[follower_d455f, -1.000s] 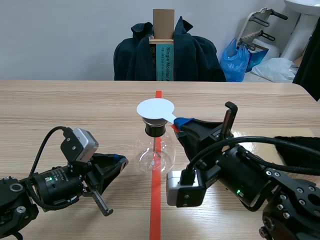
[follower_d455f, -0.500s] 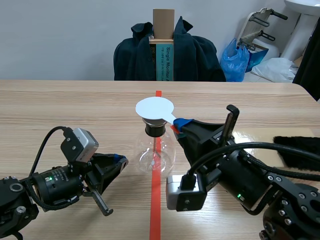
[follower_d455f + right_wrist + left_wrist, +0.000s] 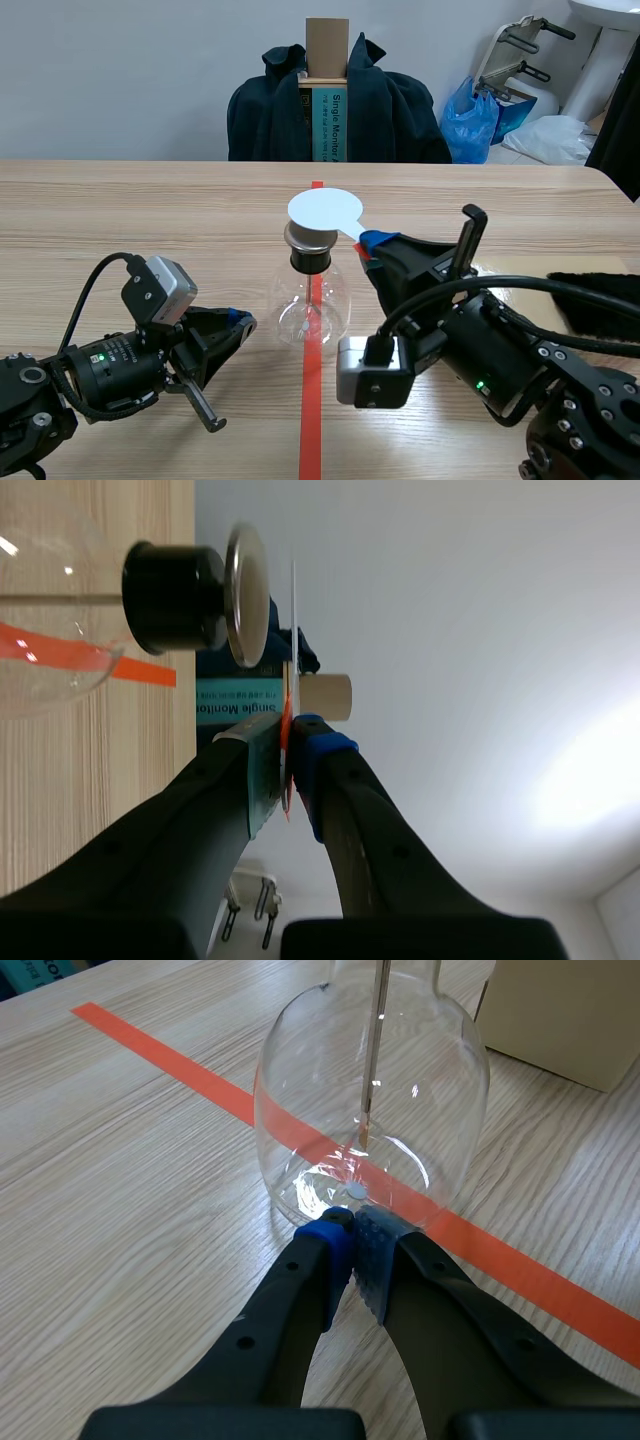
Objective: Do the electroscope experiment.
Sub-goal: 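Move the plate toward and away from the electroscope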
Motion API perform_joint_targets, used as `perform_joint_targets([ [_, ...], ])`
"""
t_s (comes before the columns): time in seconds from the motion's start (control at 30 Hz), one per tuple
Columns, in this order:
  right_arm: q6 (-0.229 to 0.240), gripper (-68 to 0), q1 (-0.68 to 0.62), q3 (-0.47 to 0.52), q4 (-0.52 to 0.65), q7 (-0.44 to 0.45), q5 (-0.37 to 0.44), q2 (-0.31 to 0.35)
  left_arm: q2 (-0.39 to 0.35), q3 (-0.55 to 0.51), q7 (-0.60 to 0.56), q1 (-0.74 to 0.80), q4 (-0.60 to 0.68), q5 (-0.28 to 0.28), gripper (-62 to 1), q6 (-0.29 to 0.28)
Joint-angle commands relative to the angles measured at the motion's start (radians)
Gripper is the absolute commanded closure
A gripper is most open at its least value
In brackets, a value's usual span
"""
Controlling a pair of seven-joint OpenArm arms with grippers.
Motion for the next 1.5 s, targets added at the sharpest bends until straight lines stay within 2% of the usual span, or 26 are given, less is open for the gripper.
perform_joint_targets([
  [0.0, -0.009, -0.6, 0.009, 0.001, 0.019, -0.025, 0.003, 0.013, 0.002, -0.007, -0.015, -0.005, 0.017, -0.006, -3.2, 0.002],
  [0.27, -0.009, -0.6, 0.009, 0.002, 0.019, -0.182, 0.003, 0.013, 0.002, -0.007, -0.015, -0.005, 0.017, -0.006, -3.2, 0.002],
  [0.6, -0.008, -0.6, 0.009, 0.002, 0.019, -0.282, 0.003, 0.013, 0.002, -0.007, -0.015, -0.005, 0.017, -0.006, -3.2, 0.002],
  [0.93, -0.021, -0.6, -0.013, 0.001, 0.019, -0.237, -0.016, 0.014, 0.002, -0.007, -0.015, -0.005, 0.017, -0.006, -3.2, 0.002],
  [1.3, -0.024, -0.6, -0.013, 0.001, 0.019, -0.064, -0.048, 0.013, 0.002, -0.007, -0.015, -0.005, 0.017, -0.006, -3.2, 0.002],
  [1.47, -0.034, -0.6, -0.013, 0.001, 0.019, -0.024, -0.069, 0.013, 0.002, -0.007, -0.015, -0.005, 0.017, -0.006, -3.2, 0.002],
])
